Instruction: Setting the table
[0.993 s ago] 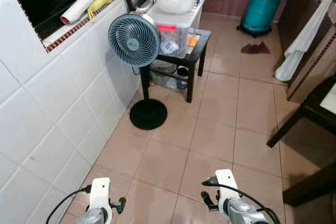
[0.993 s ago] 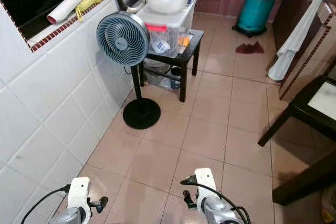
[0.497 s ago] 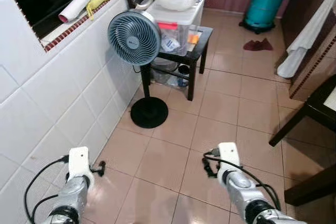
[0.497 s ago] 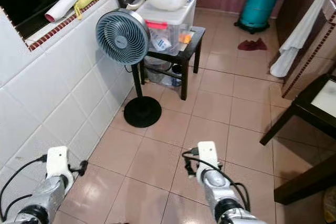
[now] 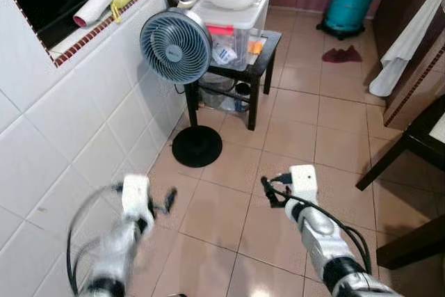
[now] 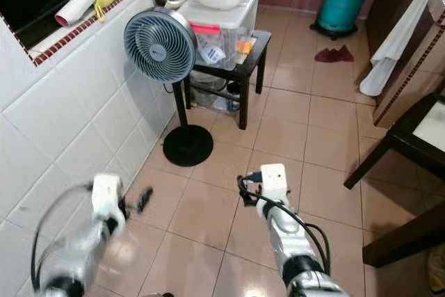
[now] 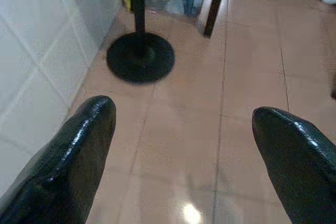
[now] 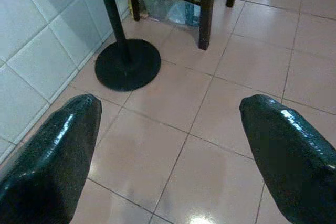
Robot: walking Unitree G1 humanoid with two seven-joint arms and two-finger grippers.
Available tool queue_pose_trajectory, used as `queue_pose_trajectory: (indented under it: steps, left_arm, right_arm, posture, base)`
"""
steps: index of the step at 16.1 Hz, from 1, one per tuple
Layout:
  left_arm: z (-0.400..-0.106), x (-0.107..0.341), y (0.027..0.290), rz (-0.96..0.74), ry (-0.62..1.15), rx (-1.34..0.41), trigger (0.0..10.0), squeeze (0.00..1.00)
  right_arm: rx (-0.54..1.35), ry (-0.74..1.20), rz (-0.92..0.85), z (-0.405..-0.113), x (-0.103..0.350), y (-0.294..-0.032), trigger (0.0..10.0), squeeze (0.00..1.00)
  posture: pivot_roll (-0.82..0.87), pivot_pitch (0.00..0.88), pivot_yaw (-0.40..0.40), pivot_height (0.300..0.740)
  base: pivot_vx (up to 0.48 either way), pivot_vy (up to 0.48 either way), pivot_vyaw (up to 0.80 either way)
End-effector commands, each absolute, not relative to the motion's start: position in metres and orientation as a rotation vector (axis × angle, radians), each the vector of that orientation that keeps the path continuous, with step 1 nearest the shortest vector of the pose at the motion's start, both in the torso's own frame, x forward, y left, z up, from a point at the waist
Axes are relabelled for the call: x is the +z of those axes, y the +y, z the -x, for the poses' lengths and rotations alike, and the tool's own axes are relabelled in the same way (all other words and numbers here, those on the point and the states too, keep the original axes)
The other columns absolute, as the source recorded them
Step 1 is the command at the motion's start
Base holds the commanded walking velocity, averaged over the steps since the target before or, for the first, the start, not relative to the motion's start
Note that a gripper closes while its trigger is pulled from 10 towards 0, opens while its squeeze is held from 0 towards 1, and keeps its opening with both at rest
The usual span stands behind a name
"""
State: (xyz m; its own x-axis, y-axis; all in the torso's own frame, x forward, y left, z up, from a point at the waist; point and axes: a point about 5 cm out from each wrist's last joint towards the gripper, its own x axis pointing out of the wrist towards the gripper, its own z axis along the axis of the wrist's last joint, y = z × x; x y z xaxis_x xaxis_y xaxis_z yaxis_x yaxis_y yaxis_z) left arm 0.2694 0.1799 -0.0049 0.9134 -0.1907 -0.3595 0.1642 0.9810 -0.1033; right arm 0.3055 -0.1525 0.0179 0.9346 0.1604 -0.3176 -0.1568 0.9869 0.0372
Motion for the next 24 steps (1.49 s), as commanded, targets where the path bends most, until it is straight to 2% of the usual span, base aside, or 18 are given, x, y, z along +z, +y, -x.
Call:
queue_pose_trajectory:
  steps: [1,4,5,6,9,10,13,15,19,21,23,24]
  left_arm:
    - [-0.263,-0.004,0.18,0.075,0.355,-0.183,10.0,0.0]
    - [-0.234,-0.006,0.174,0.051,0.341,-0.204,10.0,0.0]
    - [-0.226,-0.007,0.18,0.068,0.371,-0.185,10.0,0.0]
    - [-0.22,-0.005,0.184,0.046,0.373,-0.192,10.0,0.0]
    - [-0.218,0.005,0.185,0.044,0.352,-0.201,10.0,0.0]
    - [-0.222,0.01,0.182,0.03,0.327,-0.21,10.0,0.0]
    - [-0.239,0.032,0.162,0.037,0.21,-0.238,10.0,0.0]
    - [-0.246,0.038,0.161,0.127,0.196,-0.17,10.0,0.0]
    - [-0.229,0.028,0.149,0.106,0.235,-0.18,10.0,0.0]
    - [-0.242,0.033,0.167,0.079,0.202,-0.056,10.0,0.0]
    - [-0.242,0.035,0.168,0.069,0.204,-0.08,10.0,0.0]
    - [-0.235,0.032,0.165,-0.012,0.208,-0.145,10.0,0.0]
  right_arm:
    - [0.156,0.332,-0.045,-0.3,0.015,-0.157,10.0,0.0]
    - [0.234,0.315,0.007,-0.279,0.016,-0.174,10.0,0.0]
    - [0.244,0.298,0.039,-0.27,0.02,-0.176,10.0,0.0]
    - [0.248,0.228,0.067,-0.259,0.028,-0.183,10.0,0.0]
    - [0.261,0.241,0.073,-0.233,0.026,-0.191,10.0,0.0]
    - [0.247,0.238,0.095,-0.231,0.028,-0.19,10.0,0.0]
    - [0.16,0.248,0.04,-0.235,0.035,-0.181,10.0,0.0]
    - [0.182,0.245,0.031,-0.244,0.038,-0.171,10.0,0.0]
    - [0.193,0.225,0.042,-0.251,0.047,-0.168,10.0,0.0]
    - [0.157,0.212,0.035,-0.251,0.048,-0.172,10.0,0.0]
    - [0.124,0.22,0.006,-0.25,0.047,-0.17,10.0,0.0]
    - [0.175,0.204,0.021,-0.245,0.051,-0.158,10.0,0.0]
  posture:
    - [-0.04,0.142,0.071,0.74]
    - [-0.07,0.169,0.1,0.74]
    - [-0.07,0.169,0.1,0.74]
    - [-0.08,0.181,0.1,0.74]
    - [-0.1,0.193,0.098,0.74]
    - [-0.1,0.203,0.09,0.74]
    - [-0.07,0.144,-0.014,0.74]
    - [-0.08,0.159,0.0,0.74]
    - [-0.08,0.169,0.013,0.74]
    - [-0.06,0.163,0.023,0.74]
    - [-0.06,0.177,0.021,0.74]
    - [-0.07,0.18,0.029,0.74]
  base:
    - [0.0,0.0,0.0]
    - [0.0,0.0,0.0]
    - [0.0,0.0,0.0]
    - [0.0,0.0,0.0]
    - [0.0,0.0,0.0]
    - [0.0,0.0,0.0]
    - [0.0,0.0,0.0]
    - [0.0,0.0,-0.6]
    - [0.0,0.0,-0.8]
    - [0.0,0.0,-0.8]
    - [0.0,0.0,-0.8]
    - [0.0,0.0,-0.8]
